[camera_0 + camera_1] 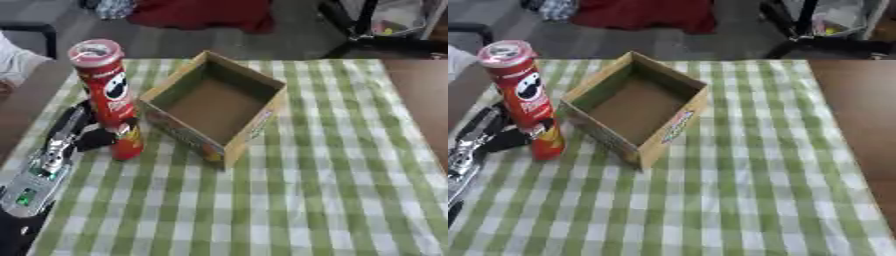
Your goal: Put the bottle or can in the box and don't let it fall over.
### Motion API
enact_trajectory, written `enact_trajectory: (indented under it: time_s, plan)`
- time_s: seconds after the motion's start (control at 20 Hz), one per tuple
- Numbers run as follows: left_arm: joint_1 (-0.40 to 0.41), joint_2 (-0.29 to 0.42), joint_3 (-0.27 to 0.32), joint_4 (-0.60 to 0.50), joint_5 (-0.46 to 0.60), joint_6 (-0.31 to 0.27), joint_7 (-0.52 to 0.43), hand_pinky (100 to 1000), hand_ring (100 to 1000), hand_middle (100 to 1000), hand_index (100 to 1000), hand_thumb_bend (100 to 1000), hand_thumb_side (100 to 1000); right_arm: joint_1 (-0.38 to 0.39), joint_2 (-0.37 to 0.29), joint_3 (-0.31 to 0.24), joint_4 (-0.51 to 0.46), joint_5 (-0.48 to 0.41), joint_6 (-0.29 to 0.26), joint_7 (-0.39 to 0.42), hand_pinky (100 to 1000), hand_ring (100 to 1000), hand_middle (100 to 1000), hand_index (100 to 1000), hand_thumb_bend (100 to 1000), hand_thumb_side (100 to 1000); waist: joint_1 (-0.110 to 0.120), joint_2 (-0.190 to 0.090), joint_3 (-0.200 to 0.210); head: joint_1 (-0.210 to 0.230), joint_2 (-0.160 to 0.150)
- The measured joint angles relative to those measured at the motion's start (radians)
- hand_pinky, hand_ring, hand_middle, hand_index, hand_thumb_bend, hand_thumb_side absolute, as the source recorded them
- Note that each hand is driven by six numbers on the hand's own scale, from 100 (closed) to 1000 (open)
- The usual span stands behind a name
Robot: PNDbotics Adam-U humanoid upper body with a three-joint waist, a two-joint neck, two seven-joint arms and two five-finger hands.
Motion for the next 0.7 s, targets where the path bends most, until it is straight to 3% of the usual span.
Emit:
enact_trajectory:
  time_s: [0.5, 0.7]
  plan:
    - [0.0, 0.0, 0.0, 0.001, 0.052, 0.022, 0.007, 912, 678, 636, 686, 158, 100, 0.006, 0.001, 0.0, 0.0, 0.008, 0.0, 0.0, 867, 873, 825, 928, 100, 530, 0.0, 0.0, 0.0, 0.001, 0.0]
    - [0.0, 0.0, -0.002, 0.001, 0.06, 0.033, 0.018, 902, 634, 619, 666, 103, 100, 0.007, 0.001, 0.0, 0.0, 0.009, 0.001, 0.001, 868, 868, 819, 926, 100, 530, 0.0, 0.0, 0.0, 0.001, 0.0]
